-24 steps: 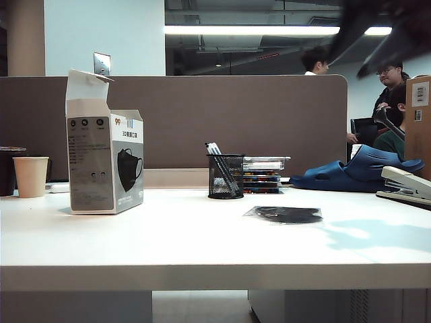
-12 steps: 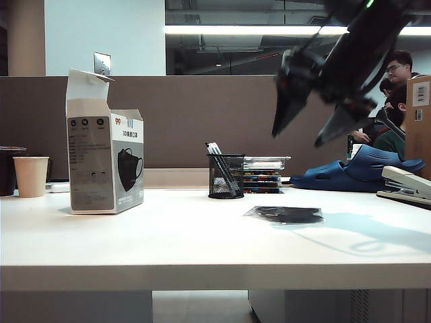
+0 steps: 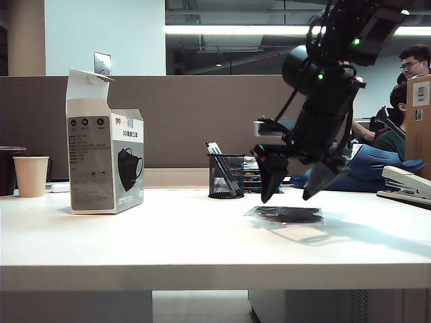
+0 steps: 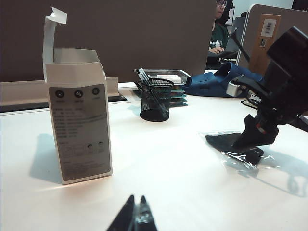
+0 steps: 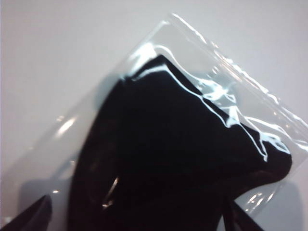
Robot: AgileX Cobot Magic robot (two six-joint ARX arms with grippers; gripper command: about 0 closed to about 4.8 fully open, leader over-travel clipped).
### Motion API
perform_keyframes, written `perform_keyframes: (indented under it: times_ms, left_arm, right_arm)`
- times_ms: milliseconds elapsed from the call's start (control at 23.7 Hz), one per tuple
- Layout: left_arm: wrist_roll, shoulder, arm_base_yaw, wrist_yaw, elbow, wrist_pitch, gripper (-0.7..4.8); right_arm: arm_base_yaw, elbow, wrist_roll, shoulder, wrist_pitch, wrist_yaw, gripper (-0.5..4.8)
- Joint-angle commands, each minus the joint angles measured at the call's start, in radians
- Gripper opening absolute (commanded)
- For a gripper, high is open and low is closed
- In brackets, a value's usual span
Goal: Put the mask into the mask box.
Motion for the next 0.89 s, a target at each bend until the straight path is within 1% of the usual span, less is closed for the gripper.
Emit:
perform_keyframes:
  times_ms: [42,296,380,422,465,507,549,591,633,676,718,760,802,845,887]
  left_arm:
    - [-0.003,0.000,0.000,-0.002,0.007,0.008,-0.05]
    - [-0.002,0.000,0.000,-0.002,0.007,0.009,-0.05]
    - [-0.002,0.000,0.000,-0.002,0.007,0.009,-0.05]
    - [-0.002,0.000,0.000,-0.002,0.007,0.010,-0.05]
    - [-0.002,0.000,0.000,-0.002,0.007,0.011,-0.05]
    - [-0.002,0.000,0.000,-0.003,0.007,0.014,-0.05]
    - [-0.002,0.000,0.000,-0.003,0.007,0.019,-0.05]
    - [-0.002,0.000,0.000,-0.003,0.007,0.034,-0.05]
    - [0.000,0.000,0.000,-0.003,0.007,0.044,-0.05]
    - [0.001,0.000,0.000,-0.010,0.008,0.064,-0.05]
    - [0.000,0.000,0.000,-0.030,0.008,0.085,-0.05]
    - [0.001,0.000,0.000,-0.030,0.008,0.096,-0.05]
    - [0.000,0.000,0.000,-0.042,0.009,0.107,-0.05]
    - [0.001,0.000,0.000,-0.072,0.014,0.106,0.01]
    - [0.002,0.000,0.000,-0.076,0.018,0.105,0.21]
  right_arm:
    - [0.000,0.003,-0.004,0.019,0.016,0.020,4.79]
    - [0.000,0.002,0.021,0.066,0.003,0.017,4.79]
    - [0.001,0.002,0.021,0.077,-0.006,0.017,4.21]
    - [0.002,0.002,0.021,0.084,-0.012,0.016,3.55]
    - [0.002,0.002,0.021,0.085,-0.017,0.017,3.02]
    - [0.002,0.002,0.021,0.088,-0.021,0.017,2.23]
    - [0.002,0.002,0.021,0.088,-0.022,0.016,1.87]
    - [0.002,0.002,0.021,0.088,-0.014,0.016,1.38]
    - [0.002,0.002,0.021,0.087,-0.011,0.016,1.21]
    - [0.002,0.002,0.021,0.087,-0.008,0.016,0.85]
    - [0.002,0.002,0.021,0.085,-0.007,0.004,0.80]
    - [0.002,0.003,0.021,0.085,-0.006,-0.012,0.79]
    - [0.002,0.006,0.021,0.085,-0.007,-0.033,0.66]
    - [0.002,0.022,0.021,0.085,-0.016,-0.073,0.30]
    - [0.002,0.034,0.021,0.085,-0.017,-0.100,0.18]
